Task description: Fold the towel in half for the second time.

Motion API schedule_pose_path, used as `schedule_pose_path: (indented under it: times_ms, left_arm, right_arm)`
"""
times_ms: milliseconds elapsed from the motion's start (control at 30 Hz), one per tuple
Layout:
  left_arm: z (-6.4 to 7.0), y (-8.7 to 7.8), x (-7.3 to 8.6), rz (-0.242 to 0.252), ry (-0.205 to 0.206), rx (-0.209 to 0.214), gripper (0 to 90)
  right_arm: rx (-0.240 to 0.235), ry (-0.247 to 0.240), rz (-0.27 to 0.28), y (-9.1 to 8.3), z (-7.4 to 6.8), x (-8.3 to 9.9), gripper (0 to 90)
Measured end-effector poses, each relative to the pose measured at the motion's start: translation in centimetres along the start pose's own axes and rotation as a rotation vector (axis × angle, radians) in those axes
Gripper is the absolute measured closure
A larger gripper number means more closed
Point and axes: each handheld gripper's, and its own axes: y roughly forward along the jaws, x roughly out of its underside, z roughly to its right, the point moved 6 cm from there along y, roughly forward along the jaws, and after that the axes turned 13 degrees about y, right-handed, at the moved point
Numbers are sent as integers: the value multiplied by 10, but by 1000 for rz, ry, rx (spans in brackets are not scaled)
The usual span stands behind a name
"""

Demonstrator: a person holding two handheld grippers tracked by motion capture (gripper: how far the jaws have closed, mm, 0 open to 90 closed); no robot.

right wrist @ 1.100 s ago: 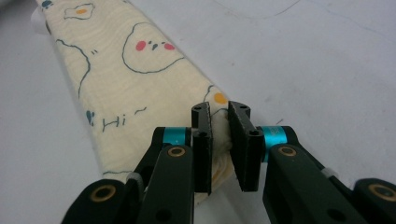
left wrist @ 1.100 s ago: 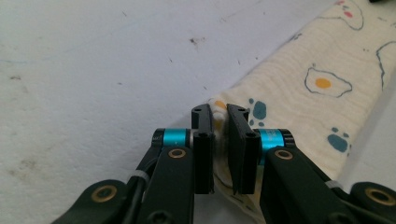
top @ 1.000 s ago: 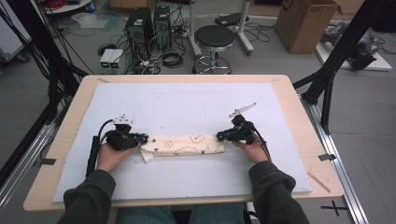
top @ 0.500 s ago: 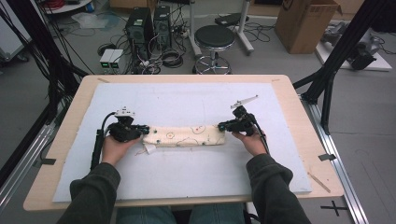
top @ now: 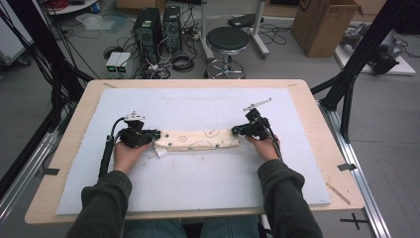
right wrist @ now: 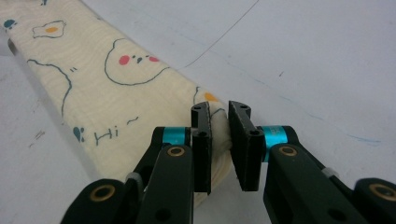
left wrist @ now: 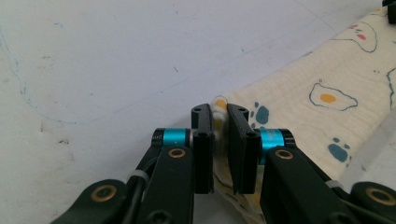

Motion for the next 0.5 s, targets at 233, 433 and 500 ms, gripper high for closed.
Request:
schedule_pose_path:
  times_ms: [233, 433, 500]
  left_arm:
    - [-1, -1, 1, -10, 3, -15, 722]
    - [-2, -12, -4, 25, 5, -17, 643]
    - [-1, -15, -5, 27, 13, -12, 624]
  right_arm:
    - [-3, 5, 2, 2, 0, 0, 740]
    - [-40, 16, 52, -7, -3, -3, 649]
    - [-34, 12, 64, -9, -4, -4, 627]
